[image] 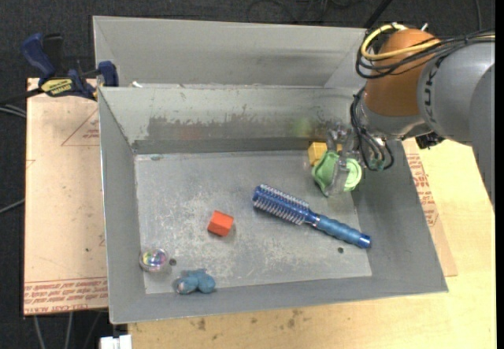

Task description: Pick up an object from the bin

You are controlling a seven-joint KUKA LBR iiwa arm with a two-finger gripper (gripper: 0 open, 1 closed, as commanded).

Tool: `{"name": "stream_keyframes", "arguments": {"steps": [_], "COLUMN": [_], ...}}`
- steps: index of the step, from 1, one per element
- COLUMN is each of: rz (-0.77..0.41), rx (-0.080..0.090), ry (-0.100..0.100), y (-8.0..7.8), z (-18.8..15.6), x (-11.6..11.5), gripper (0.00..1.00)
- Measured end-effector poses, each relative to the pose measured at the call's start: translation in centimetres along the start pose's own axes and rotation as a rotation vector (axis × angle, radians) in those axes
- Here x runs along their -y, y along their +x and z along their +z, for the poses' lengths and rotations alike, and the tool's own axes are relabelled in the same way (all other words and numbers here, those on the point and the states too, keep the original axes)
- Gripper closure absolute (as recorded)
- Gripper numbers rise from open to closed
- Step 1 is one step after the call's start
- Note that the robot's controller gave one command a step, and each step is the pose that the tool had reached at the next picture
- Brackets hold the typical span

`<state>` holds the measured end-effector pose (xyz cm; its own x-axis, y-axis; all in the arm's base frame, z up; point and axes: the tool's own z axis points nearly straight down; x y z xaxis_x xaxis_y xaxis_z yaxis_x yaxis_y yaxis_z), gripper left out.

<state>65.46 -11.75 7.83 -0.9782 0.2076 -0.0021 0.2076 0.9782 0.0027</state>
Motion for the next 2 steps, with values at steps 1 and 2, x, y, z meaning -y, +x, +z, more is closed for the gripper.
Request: {"name": "stream_keyframes", "arguments": {"steps": [1,2], "rz": [-0.013,-0.508], "rx": [0.011,0.009], "ry": [0.001,0.004], "y": [0.1,0.9], "z": [-14.3,-24.5], "x": [-2.3,0.1], "gripper": [1.0,1.0]}}
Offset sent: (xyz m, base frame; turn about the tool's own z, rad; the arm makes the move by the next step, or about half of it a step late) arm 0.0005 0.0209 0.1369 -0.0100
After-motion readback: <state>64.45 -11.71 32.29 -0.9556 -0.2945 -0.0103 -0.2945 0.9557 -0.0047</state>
